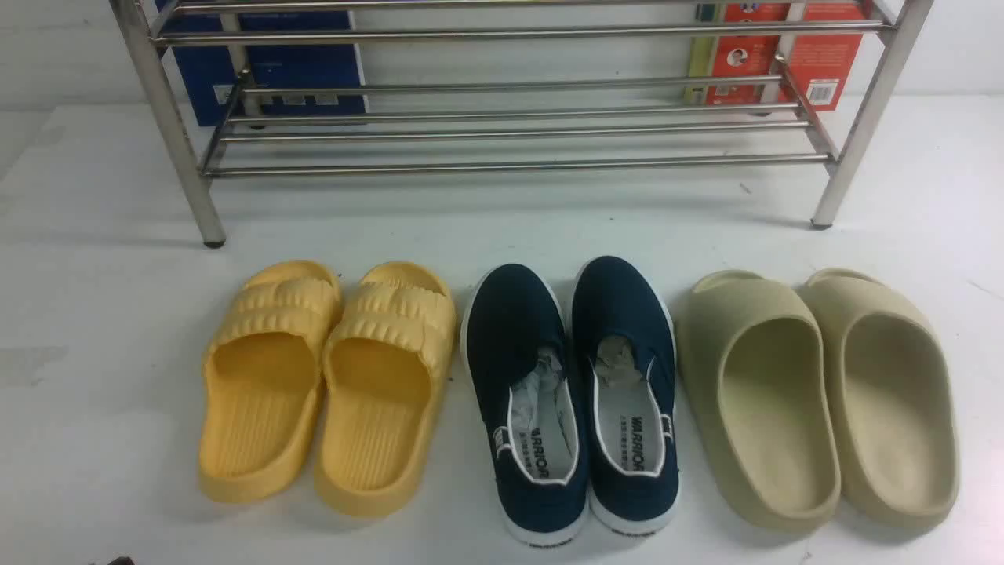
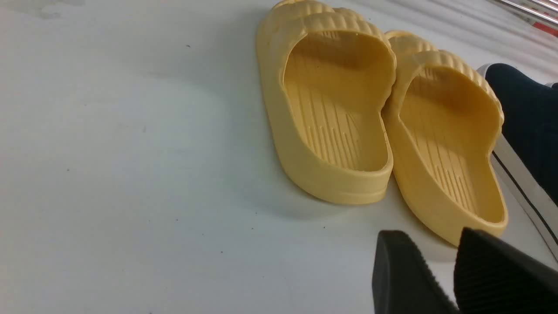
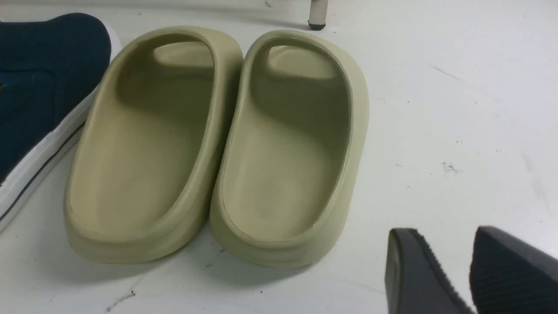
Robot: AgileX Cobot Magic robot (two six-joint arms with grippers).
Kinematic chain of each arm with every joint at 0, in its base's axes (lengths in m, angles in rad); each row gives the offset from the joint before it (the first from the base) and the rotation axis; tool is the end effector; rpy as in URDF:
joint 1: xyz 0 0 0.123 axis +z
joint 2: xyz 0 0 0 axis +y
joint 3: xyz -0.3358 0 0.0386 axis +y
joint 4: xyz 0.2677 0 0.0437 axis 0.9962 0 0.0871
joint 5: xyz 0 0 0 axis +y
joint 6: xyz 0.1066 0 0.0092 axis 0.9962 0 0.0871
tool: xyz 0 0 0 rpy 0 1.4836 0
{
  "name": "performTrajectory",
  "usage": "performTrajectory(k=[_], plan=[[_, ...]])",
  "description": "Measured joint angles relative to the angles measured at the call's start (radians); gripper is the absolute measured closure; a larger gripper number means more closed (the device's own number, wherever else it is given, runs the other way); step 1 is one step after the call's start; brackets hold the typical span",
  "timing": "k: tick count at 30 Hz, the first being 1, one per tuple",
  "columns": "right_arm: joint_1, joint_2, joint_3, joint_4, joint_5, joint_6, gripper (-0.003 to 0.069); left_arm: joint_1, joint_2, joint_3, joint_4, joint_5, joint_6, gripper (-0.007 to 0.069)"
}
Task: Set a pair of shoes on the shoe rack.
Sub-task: Use the left arm to grab the shoe closest to it
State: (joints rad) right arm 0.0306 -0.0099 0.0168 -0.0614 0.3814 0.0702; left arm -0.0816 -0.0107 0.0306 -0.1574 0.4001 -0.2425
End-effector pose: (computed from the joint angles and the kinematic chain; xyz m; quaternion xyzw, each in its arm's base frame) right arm 0.0340 -0.0014 0.1684 -0.0002 0.8049 0.0038 0.5933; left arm 0.0327 -0.0092 0.1618 -0.1063 0.8060 -0.1594 0.5600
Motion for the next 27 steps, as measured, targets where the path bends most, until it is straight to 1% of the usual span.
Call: performTrajectory(k=[23, 27], plan=[[0.0, 0.0, 0.0, 0.0, 0.0, 0.0, 0.0419, 0.0, 0.0, 0.0, 0.0, 0.0, 0.0, 0.0403], [0.0, 0.0, 0.0, 0.0, 0.0, 0.0, 0.0419, 0.0, 0.0, 0.0, -0.009, -0.02, -0.004, 0.0398]])
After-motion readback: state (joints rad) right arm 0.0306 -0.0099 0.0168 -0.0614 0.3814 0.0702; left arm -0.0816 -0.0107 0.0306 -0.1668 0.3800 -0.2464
